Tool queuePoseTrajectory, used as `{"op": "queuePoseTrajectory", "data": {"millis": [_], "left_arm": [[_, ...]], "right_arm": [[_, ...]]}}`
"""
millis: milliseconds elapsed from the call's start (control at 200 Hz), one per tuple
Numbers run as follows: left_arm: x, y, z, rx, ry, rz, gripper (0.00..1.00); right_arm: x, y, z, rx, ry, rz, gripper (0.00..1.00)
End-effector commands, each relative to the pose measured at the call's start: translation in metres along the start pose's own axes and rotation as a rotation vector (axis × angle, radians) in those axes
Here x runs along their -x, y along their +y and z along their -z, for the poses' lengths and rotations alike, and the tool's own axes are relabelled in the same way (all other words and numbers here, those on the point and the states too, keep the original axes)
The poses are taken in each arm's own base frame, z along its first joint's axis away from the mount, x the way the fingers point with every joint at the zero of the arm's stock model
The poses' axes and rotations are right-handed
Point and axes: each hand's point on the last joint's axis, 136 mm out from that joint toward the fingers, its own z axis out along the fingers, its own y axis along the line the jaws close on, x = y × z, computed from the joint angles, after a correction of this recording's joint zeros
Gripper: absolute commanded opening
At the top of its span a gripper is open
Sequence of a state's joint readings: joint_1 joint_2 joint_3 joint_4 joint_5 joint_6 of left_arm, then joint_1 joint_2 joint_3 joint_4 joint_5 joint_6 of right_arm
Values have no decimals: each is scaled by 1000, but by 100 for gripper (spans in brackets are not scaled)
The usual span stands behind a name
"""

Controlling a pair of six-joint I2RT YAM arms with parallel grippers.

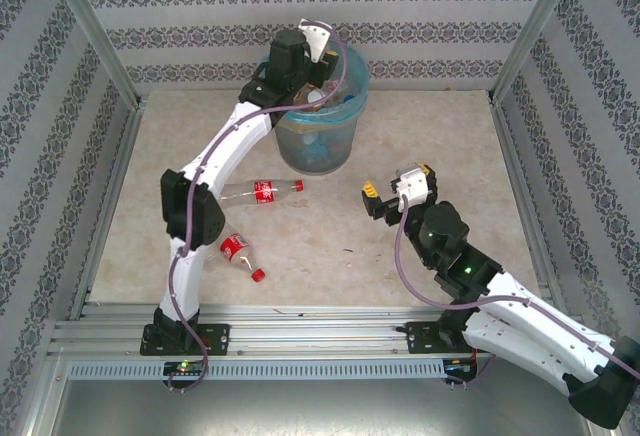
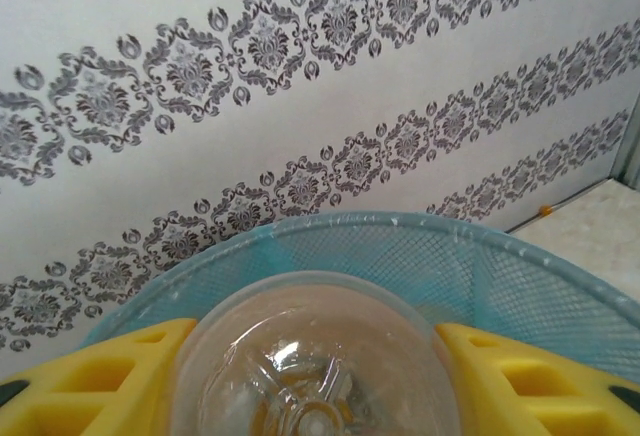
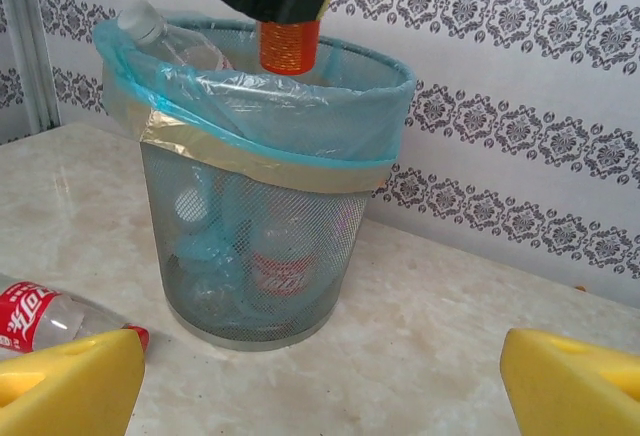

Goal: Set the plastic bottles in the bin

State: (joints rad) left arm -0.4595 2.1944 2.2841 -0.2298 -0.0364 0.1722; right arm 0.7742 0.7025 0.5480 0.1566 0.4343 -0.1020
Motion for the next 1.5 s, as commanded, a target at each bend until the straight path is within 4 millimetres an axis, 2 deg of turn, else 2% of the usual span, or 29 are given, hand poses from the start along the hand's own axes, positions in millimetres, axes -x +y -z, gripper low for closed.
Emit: {"op": "queuePoseTrajectory", "data": {"millis": [0,85,220,265,335,365,480,580,649,814,899,964,1074,1214,1364,1494], "left_arm": [[-15,-7,-9,-9,80,-63,1],[-18,-10,-17,-18,85,-60,2],[-11,-12,-18,-30,58,-41,5],[-9,-16,-17,-54,53,-28,13],[-3,-23,-14,-93,41,-7,44],[1,-25,-11,-113,32,4,52],[20,-28,2,-152,-7,58,58],[44,-37,23,-237,-45,126,62],[58,-46,36,-310,-67,164,73],[58,-50,44,-333,-42,175,78],[53,-48,43,-316,-22,179,78],[55,-51,47,-334,-22,185,74],[57,-55,49,-348,-23,189,59],[47,-52,46,-321,11,191,39],[12,-36,27,-220,107,169,22],[-22,-23,13,-190,196,224,17]], "right_arm": [[17,-2,0,1,-31,-38,92],[15,-1,-2,5,-24,-44,91],[11,2,-3,19,-8,-48,91],[10,2,-3,16,-4,-51,91],[10,1,-2,14,-5,-56,92],[11,0,-2,13,-7,-61,91],[13,-1,0,10,-14,-70,91],[13,-1,2,14,-16,-75,91],[13,-2,2,8,-16,-76,91],[13,-1,0,10,-15,-78,91],[14,1,0,19,-16,-81,91],[15,1,1,23,-14,-83,91],[13,-1,3,17,-14,-90,91],[12,-2,4,12,-14,-101,90],[11,-1,4,17,-9,-106,89],[9,0,2,18,-1,-103,89]]}}
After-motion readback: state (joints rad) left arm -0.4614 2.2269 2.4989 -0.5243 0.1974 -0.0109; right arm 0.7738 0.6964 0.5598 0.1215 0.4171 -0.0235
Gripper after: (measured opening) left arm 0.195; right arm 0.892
